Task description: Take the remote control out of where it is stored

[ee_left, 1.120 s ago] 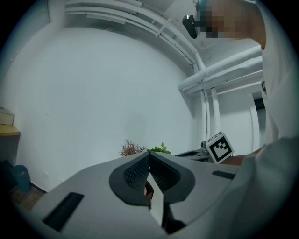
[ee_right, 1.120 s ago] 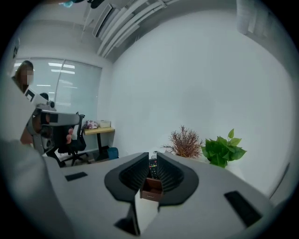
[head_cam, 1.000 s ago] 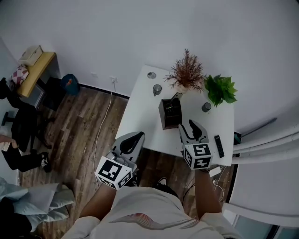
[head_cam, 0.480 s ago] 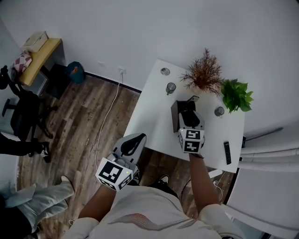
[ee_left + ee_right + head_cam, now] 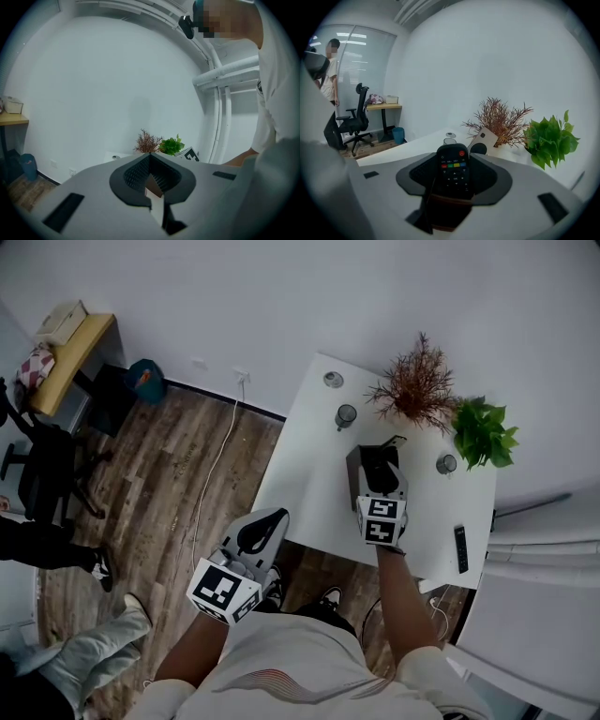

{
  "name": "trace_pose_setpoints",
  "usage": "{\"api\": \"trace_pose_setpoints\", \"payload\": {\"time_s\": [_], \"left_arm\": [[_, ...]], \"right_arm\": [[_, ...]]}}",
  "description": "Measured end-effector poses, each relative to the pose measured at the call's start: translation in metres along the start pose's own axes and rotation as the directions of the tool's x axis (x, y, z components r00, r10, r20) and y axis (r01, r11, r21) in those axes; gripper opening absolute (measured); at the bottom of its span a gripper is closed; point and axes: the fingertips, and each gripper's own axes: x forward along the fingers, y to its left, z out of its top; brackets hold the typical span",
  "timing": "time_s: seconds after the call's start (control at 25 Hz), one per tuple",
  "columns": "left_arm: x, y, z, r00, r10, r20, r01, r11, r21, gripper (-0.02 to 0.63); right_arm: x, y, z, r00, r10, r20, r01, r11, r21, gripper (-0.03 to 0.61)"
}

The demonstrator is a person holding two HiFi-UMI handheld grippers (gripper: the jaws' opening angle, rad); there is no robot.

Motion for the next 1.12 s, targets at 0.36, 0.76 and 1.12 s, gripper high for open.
{"api": "trace_pose_setpoints", "payload": {"time_s": [0.36,0.76,1.12], "left_arm": [[0.008,-0.003,-0.002,1.000,-0.013,-0.011,0.013,1.000,0.001,0.008],[0.019,-0.037,0.004,0.998,-0.064,0.004,0.064,0.998,0.024,0.008],[0.040,-0.092,0.009,0.991,-0.130,0.018,0.129,0.991,0.046,0.008]], "right_arm": [[-0.007,-0.014,0.007,0.998,-0.013,0.063,0.010,0.999,0.042,0.204],[-0.077,-0.042,0.064,0.971,0.001,0.241,-0.041,0.986,0.162,0.204],[-0.152,-0.109,0.060,0.977,-0.005,0.214,-0.043,0.975,0.220,0.204]]}}
